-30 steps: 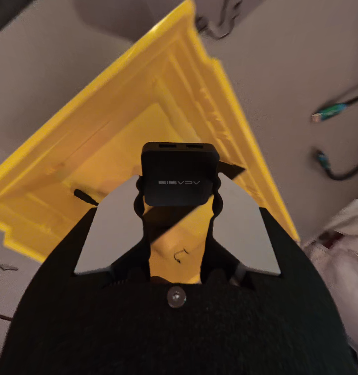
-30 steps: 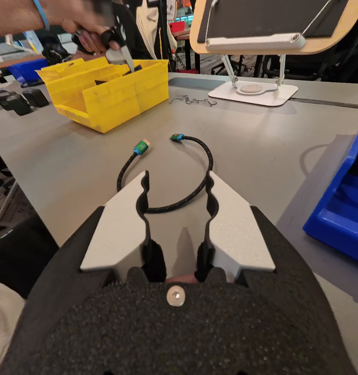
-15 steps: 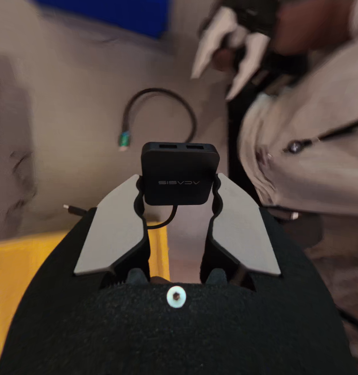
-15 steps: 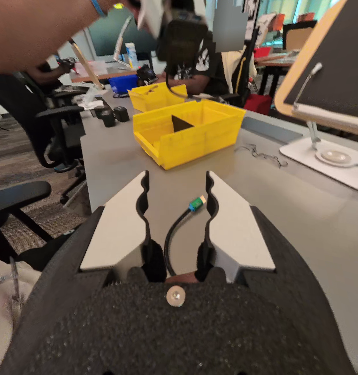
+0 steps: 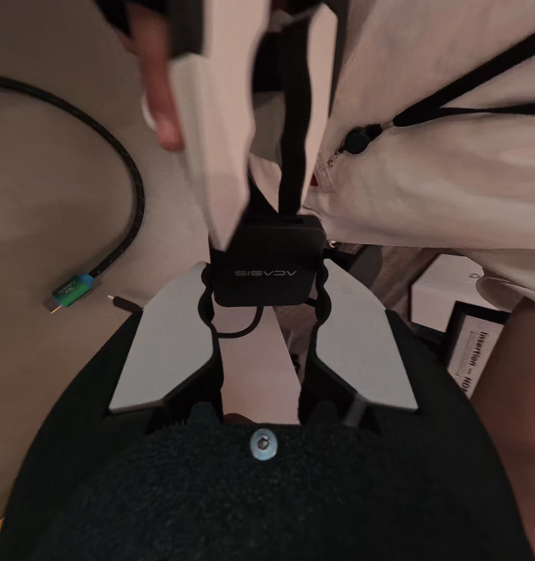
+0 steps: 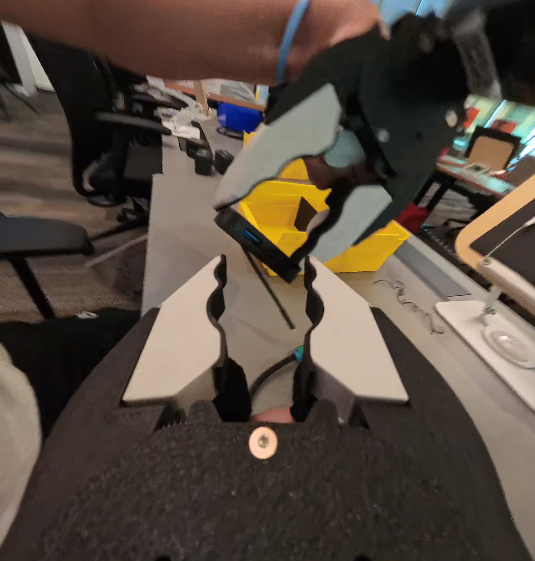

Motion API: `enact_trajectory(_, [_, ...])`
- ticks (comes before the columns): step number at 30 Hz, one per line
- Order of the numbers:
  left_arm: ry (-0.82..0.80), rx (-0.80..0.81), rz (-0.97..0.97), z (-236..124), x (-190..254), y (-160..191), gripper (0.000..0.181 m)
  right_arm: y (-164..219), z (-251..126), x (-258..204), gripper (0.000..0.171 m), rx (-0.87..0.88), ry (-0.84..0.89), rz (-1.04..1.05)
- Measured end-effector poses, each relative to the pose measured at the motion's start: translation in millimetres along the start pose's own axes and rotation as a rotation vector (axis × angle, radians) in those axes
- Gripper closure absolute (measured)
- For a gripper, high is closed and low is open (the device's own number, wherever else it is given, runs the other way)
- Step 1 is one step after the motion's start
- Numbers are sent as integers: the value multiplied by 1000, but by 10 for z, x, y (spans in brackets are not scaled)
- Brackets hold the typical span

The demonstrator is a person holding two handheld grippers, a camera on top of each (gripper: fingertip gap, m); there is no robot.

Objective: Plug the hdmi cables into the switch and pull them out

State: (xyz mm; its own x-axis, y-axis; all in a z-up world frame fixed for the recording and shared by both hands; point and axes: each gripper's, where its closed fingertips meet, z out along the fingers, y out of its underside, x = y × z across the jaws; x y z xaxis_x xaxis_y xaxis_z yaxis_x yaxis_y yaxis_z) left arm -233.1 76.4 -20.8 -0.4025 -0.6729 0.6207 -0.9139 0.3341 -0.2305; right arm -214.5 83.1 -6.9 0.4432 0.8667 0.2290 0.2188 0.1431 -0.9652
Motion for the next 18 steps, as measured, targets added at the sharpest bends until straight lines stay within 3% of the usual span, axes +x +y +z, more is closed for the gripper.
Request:
enact_trajectory(5, [20, -112, -59, 66, -241, -14, 116, 193, 86, 51, 146, -78, 102, -241])
enact_trajectory(9, [-57, -38, -99, 13, -422, -78, 119, 367, 43, 175, 155, -141, 141, -292])
enact_trajectory(10, [-101, -20, -98, -25, -479, -67, 127, 422, 27, 215, 158, -158, 153, -290])
enact_trajectory(14, [-434, 127, -158, -268, -833, 9, 122, 627, -51, 507, 159, -171, 267, -223])
enact_trajectory(16, [-575, 274, -238, -330, -936, -8, 110, 718, -104, 666, 158, -195, 350, -243])
enact_trajectory(18, [-682, 448, -329, -340, -983, -42, 110, 738, -144, 753, 158, -216, 421, -319])
